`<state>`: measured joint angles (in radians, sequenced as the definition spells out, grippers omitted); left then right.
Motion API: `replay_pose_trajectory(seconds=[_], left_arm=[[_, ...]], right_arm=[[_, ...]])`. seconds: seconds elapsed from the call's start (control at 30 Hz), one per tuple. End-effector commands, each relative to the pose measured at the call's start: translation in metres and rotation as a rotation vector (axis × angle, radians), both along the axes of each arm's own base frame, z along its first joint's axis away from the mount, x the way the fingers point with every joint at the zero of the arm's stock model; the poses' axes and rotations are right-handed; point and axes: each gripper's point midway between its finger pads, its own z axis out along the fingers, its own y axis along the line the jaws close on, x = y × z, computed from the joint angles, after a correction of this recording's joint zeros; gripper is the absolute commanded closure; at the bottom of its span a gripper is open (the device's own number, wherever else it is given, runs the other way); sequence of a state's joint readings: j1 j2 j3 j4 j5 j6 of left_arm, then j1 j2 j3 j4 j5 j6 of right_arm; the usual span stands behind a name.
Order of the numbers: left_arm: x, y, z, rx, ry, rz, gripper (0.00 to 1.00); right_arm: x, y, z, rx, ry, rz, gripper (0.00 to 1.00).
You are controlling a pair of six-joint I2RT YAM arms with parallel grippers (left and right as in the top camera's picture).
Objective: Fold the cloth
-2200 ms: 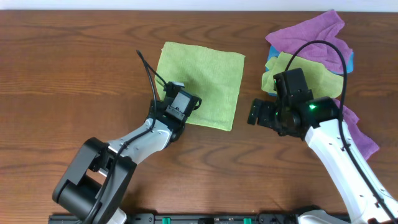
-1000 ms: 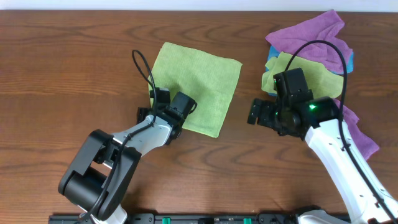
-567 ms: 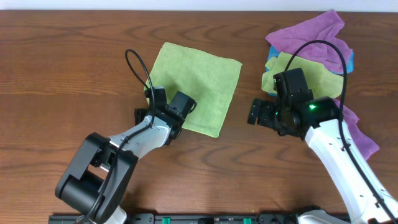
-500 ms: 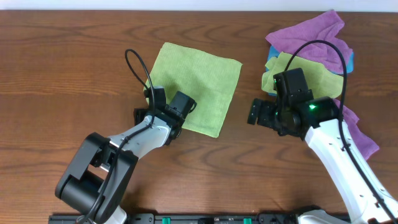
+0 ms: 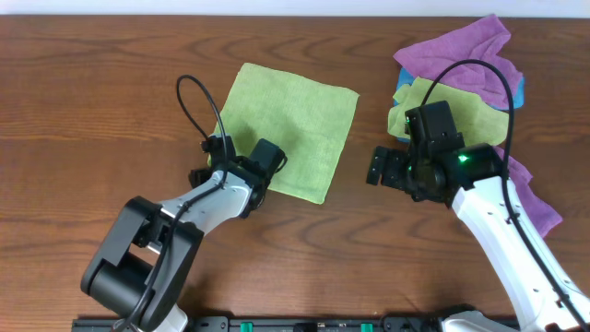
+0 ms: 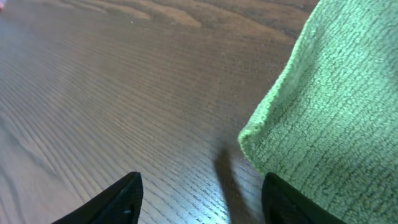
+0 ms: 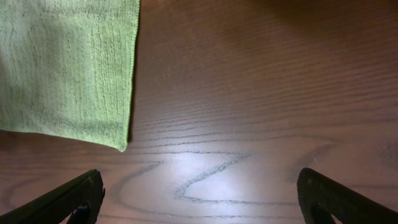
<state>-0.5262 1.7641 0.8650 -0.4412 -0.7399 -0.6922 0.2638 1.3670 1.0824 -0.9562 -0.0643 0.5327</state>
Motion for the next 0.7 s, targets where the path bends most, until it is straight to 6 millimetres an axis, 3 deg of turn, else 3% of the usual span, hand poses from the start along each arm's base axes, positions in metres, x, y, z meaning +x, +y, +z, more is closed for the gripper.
replay_pose_trajectory(seconds=[0.0, 0.27, 0.53, 0.67], left_arm=[[0.001, 0.003, 0.002, -0.044, -0.019, 0.04, 0.37], [0.006, 0.012, -0.002, -0.221, 0.0, 0.114, 0.32], [0.019, 0.007, 0.056, -0.517, -0.131, 0.098, 0.25], [0.023, -0.001, 0.064, -0.668, -0.105, 0.016, 0.25]], right_arm=[[-0.002, -0.002, 0.003, 0.003, -0.008, 0.014, 0.01], [-0.001, 0.0, 0.003, 0.005, -0.013, 0.036, 0.01], [-0.001, 0.0, 0.003, 0.006, -0.015, 0.036, 0.01], [-0.001, 0.0, 0.003, 0.005, -0.012, 0.036, 0.01]])
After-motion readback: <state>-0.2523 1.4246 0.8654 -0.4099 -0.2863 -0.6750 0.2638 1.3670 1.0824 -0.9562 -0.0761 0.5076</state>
